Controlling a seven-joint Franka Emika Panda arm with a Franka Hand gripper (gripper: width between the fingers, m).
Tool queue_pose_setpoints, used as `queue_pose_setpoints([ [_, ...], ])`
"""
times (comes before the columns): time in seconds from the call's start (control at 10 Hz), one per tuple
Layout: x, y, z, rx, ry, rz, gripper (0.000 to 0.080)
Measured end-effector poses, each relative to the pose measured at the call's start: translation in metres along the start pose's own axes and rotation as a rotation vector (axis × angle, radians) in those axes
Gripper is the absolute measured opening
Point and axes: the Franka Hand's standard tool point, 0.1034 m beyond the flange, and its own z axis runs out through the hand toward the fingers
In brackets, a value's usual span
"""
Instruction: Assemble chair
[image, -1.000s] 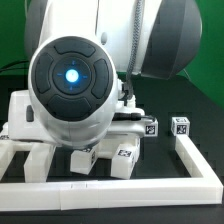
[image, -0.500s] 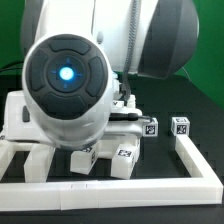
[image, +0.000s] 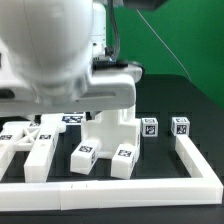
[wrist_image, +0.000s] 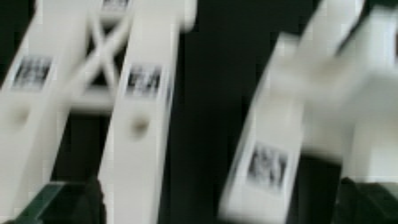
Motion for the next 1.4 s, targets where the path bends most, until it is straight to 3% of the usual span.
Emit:
queue_pose_setpoints([
  [0.2, -0.027, 0.013, -0.007, 0.014, 0.132, 0.004, 0.0649],
  [0.5, -0.035, 0.044, 0.004, 0.014, 0.302, 0.018, 0.0649],
  [0.6, -0.030, 0.048, 0.012, 0.021, 0.400, 0.040, 0.0649],
  [0.8, -0.031, 0.033, 0.036, 0.039, 0.460, 0.090, 0.0649],
  [1.1, -0.031, 0.034, 0.035, 0.035, 0.465, 0.075, 0.0649],
  [1.2, -0.029, 0.036, 0.036, 0.031, 0.476, 0.068, 0.0649],
  [1.3, -0.024, 0.047, 0.041, 0.014, 0.547, 0.047, 0.0649],
  [1.4, -0.026, 0.053, 0.053, 0.014, 0.554, 0.050, 0.0649],
])
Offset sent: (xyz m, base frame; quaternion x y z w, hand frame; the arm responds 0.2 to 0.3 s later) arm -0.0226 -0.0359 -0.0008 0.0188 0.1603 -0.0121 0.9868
